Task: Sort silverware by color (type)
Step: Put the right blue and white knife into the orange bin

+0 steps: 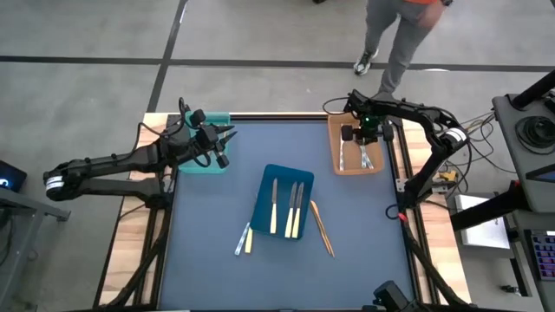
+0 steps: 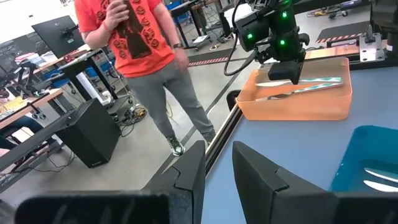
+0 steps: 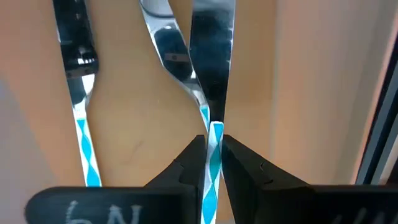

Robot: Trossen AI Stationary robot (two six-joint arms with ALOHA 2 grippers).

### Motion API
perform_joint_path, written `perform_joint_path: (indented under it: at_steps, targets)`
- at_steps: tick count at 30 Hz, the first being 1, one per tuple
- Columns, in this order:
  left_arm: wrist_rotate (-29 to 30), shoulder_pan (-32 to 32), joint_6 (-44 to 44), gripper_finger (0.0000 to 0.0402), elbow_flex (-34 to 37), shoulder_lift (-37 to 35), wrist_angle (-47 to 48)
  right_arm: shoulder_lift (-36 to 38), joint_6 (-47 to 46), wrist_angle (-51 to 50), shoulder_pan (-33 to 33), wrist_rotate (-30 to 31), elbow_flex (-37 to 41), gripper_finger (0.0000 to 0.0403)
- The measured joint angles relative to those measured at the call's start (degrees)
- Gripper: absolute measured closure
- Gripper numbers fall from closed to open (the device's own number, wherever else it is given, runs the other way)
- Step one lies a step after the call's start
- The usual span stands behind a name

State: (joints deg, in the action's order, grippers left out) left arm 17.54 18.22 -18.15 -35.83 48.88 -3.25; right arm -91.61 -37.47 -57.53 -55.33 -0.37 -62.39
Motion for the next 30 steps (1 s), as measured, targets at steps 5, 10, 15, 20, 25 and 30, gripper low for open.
perform_joint_path:
  at_steps: [5,10,15,20,25,30]
  targets:
    - [0.0,0.0,0.0,0.0338,0.0,0.0,0.0,0.0,-0.4,1.3,0.2,0.6,-0.1,0.0329]
    - [0.0,0.0,0.0,0.0338,0.0,0.0,0.0,0.0,-0.1,1.4,0.5,0.6,-0.8,0.0308]
    - [0.0,0.0,0.0,0.0338,0.0,0.0,0.0,0.1,1.1,1.6,1.9,1.7,-3.1,0.0301]
    - [0.0,0.0,0.0,0.0338,0.0,0.1,0.0,0.1,3.8,3.9,5.1,8.0,-5.1,0.0313]
    - [0.0,0.0,-0.6,0.0338,0.0,0.2,-0.6,0.1,5.7,6.5,7.2,12.7,-4.7,0.0339]
    - [0.0,0.0,-0.6,0.0338,0.0,0.6,-0.7,-0.7,8.9,6.3,7.3,12.6,-4.5,0.0369]
